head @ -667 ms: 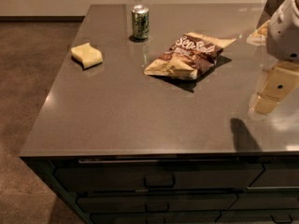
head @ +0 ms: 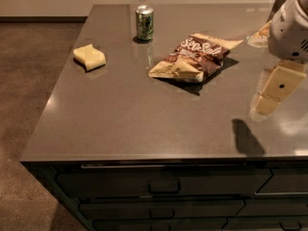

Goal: Pick brown chip bag

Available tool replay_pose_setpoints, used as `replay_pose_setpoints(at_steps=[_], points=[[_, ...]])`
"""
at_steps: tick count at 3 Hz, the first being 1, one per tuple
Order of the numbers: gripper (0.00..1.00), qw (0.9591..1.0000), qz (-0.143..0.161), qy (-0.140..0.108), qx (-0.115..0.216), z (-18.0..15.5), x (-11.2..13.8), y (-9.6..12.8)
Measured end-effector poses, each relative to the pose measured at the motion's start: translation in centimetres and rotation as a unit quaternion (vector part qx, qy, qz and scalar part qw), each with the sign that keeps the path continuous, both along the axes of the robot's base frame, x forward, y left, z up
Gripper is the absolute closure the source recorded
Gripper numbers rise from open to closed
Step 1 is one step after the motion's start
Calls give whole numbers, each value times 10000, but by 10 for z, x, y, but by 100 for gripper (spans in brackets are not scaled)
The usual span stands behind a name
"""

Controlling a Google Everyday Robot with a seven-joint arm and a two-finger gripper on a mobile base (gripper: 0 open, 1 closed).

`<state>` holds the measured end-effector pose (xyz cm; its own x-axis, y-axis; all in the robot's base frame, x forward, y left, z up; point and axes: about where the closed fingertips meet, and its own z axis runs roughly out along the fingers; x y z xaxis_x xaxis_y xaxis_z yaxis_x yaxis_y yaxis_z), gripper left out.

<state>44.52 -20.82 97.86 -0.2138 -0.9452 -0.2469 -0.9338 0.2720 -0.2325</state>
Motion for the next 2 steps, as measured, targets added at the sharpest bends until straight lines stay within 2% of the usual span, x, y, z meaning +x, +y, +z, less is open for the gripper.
replay_pose_setpoints(at_steps=[1, 2], points=[[0, 9985, -115, 109, 524, -15, 23, 21], [0, 9947, -498, -53, 898, -31, 53, 46]])
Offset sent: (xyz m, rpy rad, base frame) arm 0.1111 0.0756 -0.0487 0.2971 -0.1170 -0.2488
